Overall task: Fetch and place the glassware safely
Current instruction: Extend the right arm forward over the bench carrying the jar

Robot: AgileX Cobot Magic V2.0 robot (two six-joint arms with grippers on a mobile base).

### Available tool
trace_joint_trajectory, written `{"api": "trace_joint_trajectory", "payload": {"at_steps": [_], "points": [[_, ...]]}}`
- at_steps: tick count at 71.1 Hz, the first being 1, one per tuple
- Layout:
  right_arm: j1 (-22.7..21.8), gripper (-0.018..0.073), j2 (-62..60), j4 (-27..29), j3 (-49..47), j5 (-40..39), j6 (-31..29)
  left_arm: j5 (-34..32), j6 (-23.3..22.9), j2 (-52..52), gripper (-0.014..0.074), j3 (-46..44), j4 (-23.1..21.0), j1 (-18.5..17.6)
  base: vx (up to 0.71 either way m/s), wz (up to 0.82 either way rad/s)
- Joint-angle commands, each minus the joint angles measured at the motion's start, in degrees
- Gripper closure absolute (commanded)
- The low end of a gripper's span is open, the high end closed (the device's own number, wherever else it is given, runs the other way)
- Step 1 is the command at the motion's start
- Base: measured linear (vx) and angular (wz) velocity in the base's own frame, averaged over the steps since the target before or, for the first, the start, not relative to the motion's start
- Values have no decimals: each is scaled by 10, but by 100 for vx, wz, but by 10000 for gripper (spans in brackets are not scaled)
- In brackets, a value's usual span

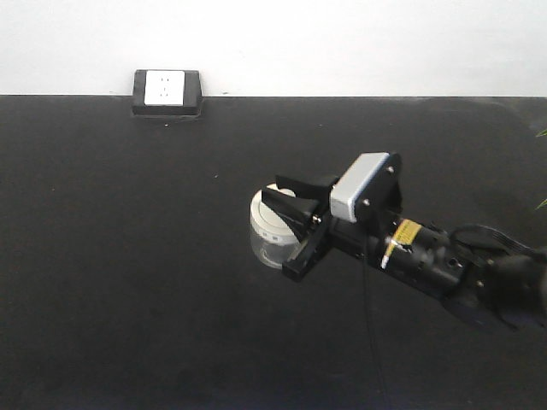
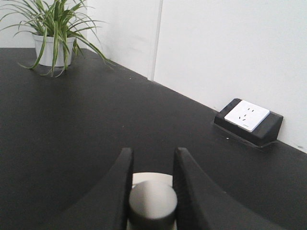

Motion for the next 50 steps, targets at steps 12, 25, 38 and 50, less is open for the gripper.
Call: {"api": "trace_joint_trajectory", "payload": {"at_steps": [12,25,38,50], "points": [[-5,560,78,14,-98,-66,-12,-41,-5,1,603,-15,-4,2,0,0],[-5,560,146,15,-150,-70,-28,-41,-5,1,603,-15,-4,2,0,0],[-5,560,202,54,-182,-110,-29,-41,-5,1,603,-15,-4,2,0,0],[-5,560,240,90,-196,-126,-33,-41,-5,1,603,-15,-4,2,0,0]]}}
